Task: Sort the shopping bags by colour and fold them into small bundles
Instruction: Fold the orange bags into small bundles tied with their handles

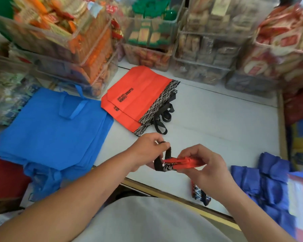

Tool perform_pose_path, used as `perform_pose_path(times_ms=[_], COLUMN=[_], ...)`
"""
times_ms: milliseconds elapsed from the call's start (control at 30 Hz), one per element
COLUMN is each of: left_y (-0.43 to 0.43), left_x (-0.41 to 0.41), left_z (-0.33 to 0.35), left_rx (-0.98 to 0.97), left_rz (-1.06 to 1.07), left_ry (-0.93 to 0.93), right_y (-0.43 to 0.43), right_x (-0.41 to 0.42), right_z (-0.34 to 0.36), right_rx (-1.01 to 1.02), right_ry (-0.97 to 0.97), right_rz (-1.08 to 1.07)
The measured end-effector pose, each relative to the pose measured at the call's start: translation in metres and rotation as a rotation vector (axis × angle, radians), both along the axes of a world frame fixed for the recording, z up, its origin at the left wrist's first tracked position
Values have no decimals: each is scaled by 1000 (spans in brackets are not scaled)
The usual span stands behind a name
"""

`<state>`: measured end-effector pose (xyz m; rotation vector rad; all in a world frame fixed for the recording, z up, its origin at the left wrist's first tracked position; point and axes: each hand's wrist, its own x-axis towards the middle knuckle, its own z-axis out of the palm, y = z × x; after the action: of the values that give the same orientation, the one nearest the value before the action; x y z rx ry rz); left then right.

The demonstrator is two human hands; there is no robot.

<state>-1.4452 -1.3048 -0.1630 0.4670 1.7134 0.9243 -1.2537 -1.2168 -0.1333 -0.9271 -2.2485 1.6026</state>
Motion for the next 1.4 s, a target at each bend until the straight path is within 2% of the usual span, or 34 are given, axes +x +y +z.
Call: perform_pose_path(times_ms=[133,267,400,567,700,833,900,1033,1233,1400], left_y=[5,1,2,2,-5,-13,-12,-10,-5,0], left_x=[16,24,33,46,51,49,52,59,50,66], left_z=[36,55,64,67,53,35,31,32,35,37], left_rx=[130,190,194,230,316,232,233,268,271,328], left_rz=[-140,-202,-222,-249,-55,-21,-38,136,60,-11], left_ry=[-2,19,23,67,103,45,72,36,-3,320], right_y=[-2,-3,-6,-5,-2,2,4,6,13,11], right_x=[5,11,16,18,19,21,21,20,25,23], right_z=[15,21,15,13,14,15,16,20,18,13], right_rx=[103,-90,-66,-221,-197,-228,-221,-179,-139,-61], right_ry=[55,117,138,221,216,187,165,124,111,65], right_rz=[-90,-241,-315,-317,-370,-396,-379,-400,-339,-339])
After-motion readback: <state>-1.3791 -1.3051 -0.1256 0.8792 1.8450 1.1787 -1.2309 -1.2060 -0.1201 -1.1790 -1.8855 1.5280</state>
